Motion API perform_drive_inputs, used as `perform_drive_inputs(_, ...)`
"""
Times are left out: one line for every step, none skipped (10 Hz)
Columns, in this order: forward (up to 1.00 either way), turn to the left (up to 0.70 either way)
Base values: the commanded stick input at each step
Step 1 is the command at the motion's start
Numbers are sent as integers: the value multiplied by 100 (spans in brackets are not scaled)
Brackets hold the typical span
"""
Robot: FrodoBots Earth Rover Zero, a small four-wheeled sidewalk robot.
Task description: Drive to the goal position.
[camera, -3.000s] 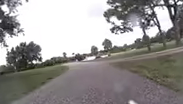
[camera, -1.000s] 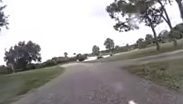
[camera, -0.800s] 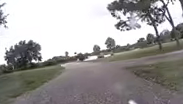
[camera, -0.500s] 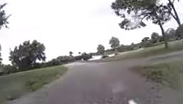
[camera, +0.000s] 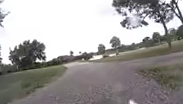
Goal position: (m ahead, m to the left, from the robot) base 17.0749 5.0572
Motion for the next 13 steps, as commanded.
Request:
perform_drive_inputs(70,5)
perform_drive_inputs(70,23)
perform_drive_inputs(70,31)
perform_drive_inputs(70,32)
perform_drive_inputs(70,31)
perform_drive_inputs(70,0)
perform_drive_inputs(70,0)
perform_drive_inputs(70,0)
perform_drive_inputs(70,0)
perform_drive_inputs(70,0)
perform_drive_inputs(70,0)
perform_drive_inputs(70,0)
perform_drive_inputs(70,0)
